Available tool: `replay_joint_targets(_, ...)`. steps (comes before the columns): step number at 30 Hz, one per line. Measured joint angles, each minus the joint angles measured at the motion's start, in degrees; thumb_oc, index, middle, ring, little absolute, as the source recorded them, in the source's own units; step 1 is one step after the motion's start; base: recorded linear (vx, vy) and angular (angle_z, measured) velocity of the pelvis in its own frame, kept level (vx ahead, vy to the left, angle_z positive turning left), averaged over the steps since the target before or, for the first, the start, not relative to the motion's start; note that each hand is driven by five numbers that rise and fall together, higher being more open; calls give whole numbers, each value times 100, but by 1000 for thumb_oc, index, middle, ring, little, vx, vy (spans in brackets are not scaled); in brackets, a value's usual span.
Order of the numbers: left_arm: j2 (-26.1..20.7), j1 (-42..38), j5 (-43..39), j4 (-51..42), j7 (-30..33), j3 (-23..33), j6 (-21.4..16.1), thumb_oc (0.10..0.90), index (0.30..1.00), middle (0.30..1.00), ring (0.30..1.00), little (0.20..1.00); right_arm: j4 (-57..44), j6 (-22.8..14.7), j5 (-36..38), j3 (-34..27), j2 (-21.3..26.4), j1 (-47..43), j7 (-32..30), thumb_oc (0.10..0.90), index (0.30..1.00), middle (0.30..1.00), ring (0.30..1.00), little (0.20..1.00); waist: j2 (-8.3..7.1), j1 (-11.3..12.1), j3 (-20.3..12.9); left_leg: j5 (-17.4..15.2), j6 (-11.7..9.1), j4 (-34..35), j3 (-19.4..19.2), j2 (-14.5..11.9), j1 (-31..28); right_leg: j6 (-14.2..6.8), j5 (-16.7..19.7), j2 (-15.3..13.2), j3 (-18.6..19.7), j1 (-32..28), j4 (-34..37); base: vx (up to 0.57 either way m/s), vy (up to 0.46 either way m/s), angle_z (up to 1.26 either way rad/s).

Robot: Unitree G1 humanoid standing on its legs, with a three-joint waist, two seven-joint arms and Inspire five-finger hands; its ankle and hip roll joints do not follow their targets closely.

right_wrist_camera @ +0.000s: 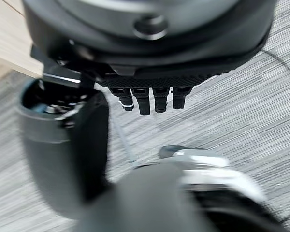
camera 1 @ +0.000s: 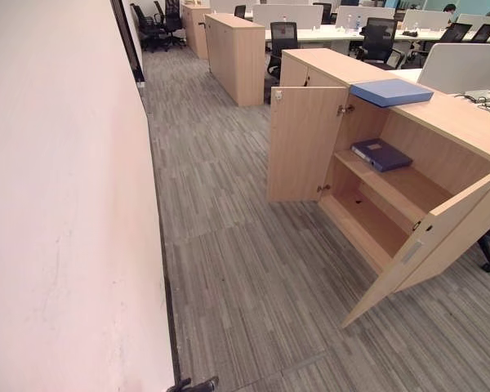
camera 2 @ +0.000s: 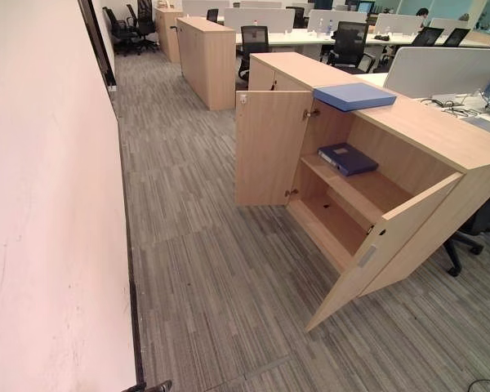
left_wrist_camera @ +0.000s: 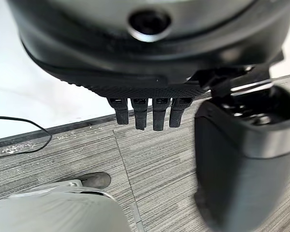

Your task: Put the empty folder in the office cabinet

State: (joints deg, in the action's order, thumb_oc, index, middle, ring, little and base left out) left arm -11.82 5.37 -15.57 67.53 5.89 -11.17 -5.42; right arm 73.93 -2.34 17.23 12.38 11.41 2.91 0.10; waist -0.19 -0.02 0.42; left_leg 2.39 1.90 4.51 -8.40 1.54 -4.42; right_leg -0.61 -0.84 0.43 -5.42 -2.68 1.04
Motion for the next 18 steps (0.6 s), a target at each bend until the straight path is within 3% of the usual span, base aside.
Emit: replay_joint_targets(18,32,-128,-225,340,-298,102,28,800,900,900,900,900,62,30,96,-25,8,-107,96,800,900,900,900,900,6,-8,92,-52,-74,26,5,36,-86,-3,184,-10,2,-293,389,5,2,1)
